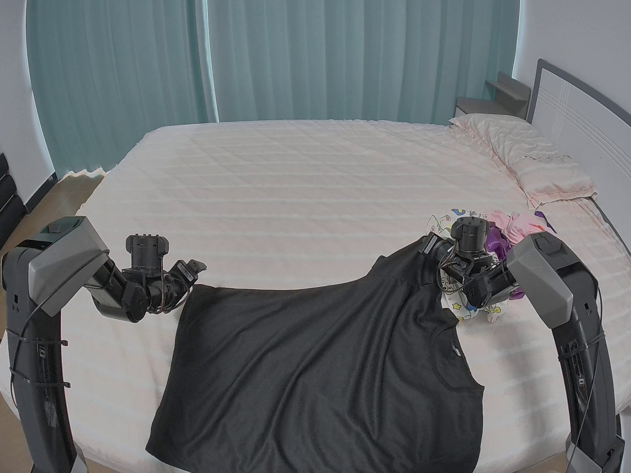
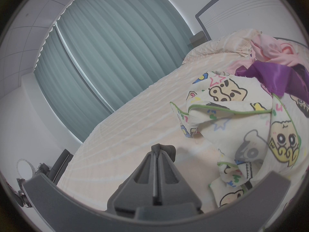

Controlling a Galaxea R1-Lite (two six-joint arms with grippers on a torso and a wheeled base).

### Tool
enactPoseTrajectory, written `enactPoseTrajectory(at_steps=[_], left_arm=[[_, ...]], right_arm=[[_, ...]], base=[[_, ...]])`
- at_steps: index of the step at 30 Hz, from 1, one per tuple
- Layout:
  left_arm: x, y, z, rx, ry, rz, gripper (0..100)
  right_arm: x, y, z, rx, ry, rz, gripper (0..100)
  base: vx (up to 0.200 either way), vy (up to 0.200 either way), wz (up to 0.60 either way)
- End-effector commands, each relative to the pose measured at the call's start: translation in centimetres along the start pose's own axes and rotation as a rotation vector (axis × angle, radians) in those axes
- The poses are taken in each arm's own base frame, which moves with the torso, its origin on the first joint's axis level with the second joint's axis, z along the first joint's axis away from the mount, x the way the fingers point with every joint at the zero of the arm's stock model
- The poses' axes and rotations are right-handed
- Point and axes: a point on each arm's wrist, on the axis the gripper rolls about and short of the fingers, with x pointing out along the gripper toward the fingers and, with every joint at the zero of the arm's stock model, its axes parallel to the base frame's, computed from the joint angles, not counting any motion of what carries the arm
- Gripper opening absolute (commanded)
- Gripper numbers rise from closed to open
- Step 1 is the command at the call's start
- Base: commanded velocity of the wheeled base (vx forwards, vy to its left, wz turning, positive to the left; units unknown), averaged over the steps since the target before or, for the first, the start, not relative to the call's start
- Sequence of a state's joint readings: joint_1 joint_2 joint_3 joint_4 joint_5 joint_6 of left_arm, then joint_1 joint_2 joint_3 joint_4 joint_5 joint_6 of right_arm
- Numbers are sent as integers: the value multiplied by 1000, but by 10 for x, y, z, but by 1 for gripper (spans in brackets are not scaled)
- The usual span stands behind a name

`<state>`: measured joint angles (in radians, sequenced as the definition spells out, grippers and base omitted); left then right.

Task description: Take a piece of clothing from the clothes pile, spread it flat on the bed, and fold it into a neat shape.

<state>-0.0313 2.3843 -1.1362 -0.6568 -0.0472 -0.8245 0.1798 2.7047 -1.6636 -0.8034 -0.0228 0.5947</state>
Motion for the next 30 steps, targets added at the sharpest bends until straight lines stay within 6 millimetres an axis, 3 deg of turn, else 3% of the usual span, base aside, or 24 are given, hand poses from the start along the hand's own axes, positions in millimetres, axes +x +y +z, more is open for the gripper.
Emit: enactPoseTrajectory(at_steps=[1, 10, 11, 21, 30], left_arm=[[25, 5, -10, 35, 21, 9, 100], [38, 1, -22, 86, 33, -5, 100], [39, -1, -20, 87, 29, -11, 0], [42, -3, -5, 85, -63, 20, 0], [41, -1, 20, 61, -153, 34, 0]], right_arm=[[-3, -3, -5, -2, 11, -6, 0], [-3, -3, -6, -4, 13, -6, 0], [-3, -1, -7, -3, 14, -1, 0], [-2, 1, -6, -5, 9, 4, 0], [5, 11, 14, -2, -86, 22, 0]], base=[[0, 0, 0], [0, 0, 0], [0, 0, 0], [0, 0, 0], [0, 0, 0]])
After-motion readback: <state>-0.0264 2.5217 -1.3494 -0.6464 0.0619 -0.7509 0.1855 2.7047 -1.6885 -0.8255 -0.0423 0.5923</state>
